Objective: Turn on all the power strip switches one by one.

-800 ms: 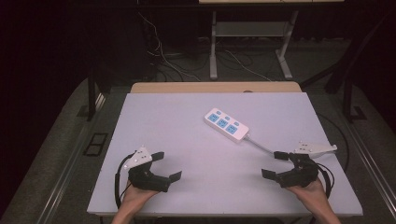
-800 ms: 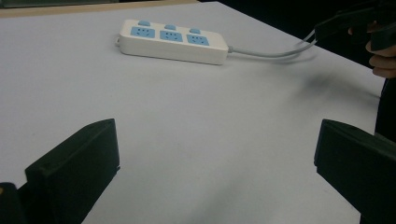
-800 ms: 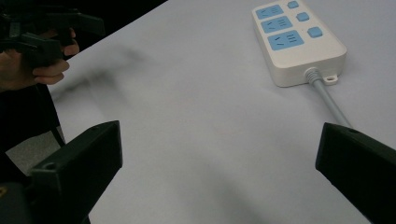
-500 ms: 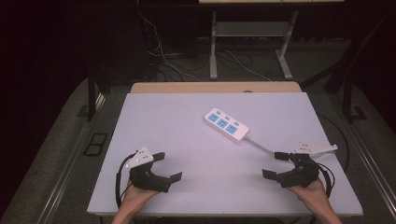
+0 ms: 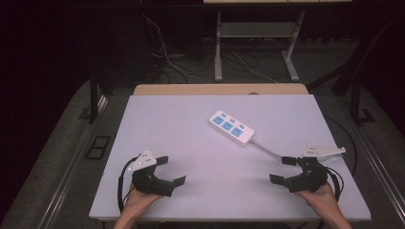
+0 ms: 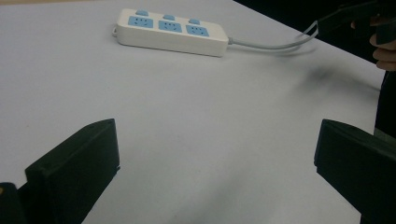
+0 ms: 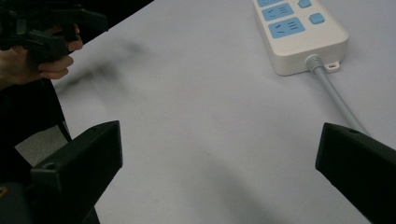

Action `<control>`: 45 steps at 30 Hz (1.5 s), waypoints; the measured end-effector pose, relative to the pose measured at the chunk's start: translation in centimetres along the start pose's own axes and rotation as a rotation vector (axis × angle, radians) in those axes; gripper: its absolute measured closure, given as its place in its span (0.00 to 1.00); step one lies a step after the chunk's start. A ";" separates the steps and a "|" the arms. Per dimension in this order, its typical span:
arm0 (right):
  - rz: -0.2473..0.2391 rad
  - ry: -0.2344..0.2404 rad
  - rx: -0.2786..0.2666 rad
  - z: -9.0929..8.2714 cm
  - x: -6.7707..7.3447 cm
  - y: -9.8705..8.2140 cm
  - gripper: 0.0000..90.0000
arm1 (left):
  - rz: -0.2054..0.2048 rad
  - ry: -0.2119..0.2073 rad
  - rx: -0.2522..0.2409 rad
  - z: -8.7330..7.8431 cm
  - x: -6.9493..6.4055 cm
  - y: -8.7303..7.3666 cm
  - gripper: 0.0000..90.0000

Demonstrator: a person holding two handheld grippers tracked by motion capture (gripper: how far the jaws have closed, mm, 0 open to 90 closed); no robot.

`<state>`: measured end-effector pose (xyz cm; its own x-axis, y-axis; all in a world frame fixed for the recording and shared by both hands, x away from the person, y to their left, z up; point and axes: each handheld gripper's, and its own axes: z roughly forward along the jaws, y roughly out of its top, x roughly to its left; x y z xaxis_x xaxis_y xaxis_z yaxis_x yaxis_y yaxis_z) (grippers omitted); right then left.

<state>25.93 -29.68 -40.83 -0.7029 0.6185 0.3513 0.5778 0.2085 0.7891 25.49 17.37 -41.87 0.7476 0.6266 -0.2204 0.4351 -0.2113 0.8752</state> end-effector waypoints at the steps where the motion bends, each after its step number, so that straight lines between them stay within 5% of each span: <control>1: -0.005 0.000 0.003 0.0 0.0 0.0 0.01 | 0.001 0.001 0.001 0.0 0.0 0.0 0.00; 16: -0.002 0.027 0.052 0.9 -0.2 1.1 0.01 | 0.005 -0.002 0.025 0.1 0.2 -0.2 0.00; 45: -0.089 0.045 0.118 2.1 -1.1 6.9 0.05 | -0.006 -0.006 0.033 0.3 0.5 -0.4 0.00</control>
<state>31.53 -27.31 -36.86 -0.7697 0.5597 0.3072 0.5555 0.3500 0.7543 25.82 17.57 -42.44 0.7480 0.6231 -0.2286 0.4558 -0.2320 0.8593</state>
